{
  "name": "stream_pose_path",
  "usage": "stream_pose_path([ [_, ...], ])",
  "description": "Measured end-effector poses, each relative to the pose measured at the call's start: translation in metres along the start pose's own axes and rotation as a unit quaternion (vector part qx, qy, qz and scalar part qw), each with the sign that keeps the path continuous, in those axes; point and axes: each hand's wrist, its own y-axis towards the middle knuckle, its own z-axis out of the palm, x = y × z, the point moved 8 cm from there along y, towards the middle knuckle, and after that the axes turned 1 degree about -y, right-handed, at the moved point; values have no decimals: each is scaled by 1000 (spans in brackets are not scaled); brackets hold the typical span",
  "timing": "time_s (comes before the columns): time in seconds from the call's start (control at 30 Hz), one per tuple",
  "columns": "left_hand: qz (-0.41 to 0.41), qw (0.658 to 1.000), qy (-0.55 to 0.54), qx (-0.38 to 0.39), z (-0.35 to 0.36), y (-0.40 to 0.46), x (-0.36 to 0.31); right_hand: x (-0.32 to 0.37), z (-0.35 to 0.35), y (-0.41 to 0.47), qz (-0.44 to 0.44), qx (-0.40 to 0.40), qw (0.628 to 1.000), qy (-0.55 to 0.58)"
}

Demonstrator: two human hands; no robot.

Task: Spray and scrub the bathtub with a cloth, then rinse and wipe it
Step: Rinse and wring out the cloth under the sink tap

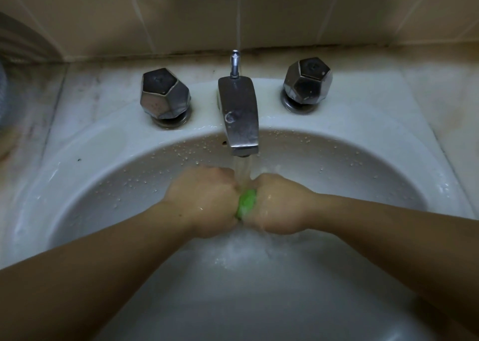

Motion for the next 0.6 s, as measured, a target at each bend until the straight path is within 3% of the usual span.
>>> stream_pose_path([
  [0.07, -3, 1000, -30, 2, 5, 1, 4, -10, 2, 0, 32, -18, 995, 92],
  [0.17, -36, 990, -132, 29, 3, -4, 18, -23, -3, -4, 36, -128, 967, 217],
  [0.2, -53, 981, -181, 42, 3, -7, 23, -22, -6, -7, 12, -166, 966, 199],
  [0.27, -90, 946, -302, 76, 7, -14, 32, -12, -16, -17, -60, -271, 959, 53],
  [0.33, -152, 884, -428, 111, 16, -24, 43, 2, -24, -33, -115, -391, 910, -78],
  [0.4, -185, 810, -537, 147, 25, -32, 46, 12, -21, -40, -141, -452, 871, -134],
  [0.47, -182, 747, -614, 181, 28, -38, 37, 25, -16, -35, -163, -469, 852, -165],
  [0.5, -170, 729, -632, 199, 30, -38, 30, 32, -15, -28, -155, -450, 862, -175],
  [0.6, -150, 737, -625, 208, 36, -33, 21, 24, -14, -3, -69, -335, 935, -95],
])
